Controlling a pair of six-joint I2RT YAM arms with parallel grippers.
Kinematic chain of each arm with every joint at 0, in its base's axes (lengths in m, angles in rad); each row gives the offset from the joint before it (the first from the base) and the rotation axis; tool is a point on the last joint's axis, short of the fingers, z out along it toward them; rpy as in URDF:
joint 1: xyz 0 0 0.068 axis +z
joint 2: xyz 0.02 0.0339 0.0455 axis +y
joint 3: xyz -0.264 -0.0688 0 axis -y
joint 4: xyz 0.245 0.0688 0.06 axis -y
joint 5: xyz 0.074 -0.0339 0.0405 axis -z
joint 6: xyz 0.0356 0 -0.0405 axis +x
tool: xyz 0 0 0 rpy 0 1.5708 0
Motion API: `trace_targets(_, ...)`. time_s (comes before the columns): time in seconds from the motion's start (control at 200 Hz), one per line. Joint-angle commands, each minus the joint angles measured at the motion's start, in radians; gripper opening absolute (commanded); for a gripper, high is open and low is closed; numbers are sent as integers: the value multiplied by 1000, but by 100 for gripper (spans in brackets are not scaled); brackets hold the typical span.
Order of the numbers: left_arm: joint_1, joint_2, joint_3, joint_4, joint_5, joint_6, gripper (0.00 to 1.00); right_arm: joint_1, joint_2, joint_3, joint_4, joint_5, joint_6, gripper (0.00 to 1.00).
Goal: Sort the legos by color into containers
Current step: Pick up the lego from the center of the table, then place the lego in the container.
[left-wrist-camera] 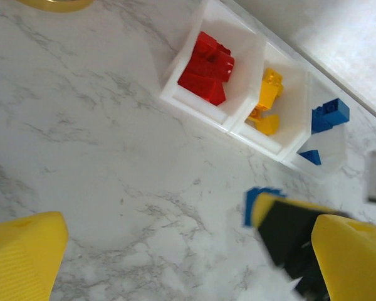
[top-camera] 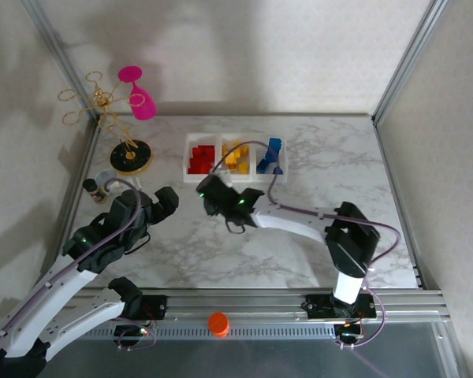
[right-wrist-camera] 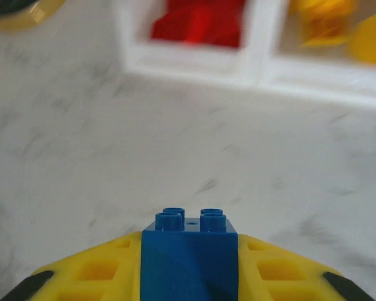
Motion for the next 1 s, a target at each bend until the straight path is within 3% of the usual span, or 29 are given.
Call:
trace_targets(0.0,9,38,-11,105,62,49,100,-110,-75,-65,3,43,-45,32)
trace_targets(0.245,8,159,-22,247,98,78,100,-368,-60,-58,43,28,-151,33)
trace_targets(0.581,9,293,-40,401,109,71,100,-500,208,155,95,-26,-265,35)
trace_targets(0.676,9,313,-42,410,88,69,100,-501,222,196,94,-25,-282,49)
trace_targets(0.906,14,310,-47,449,21,92,100,-503,88,179,90,1,-305,68)
trace_targets(0.996,29,304,-45,458,-85,124,100,-523,-51,64,149,34,-300,90)
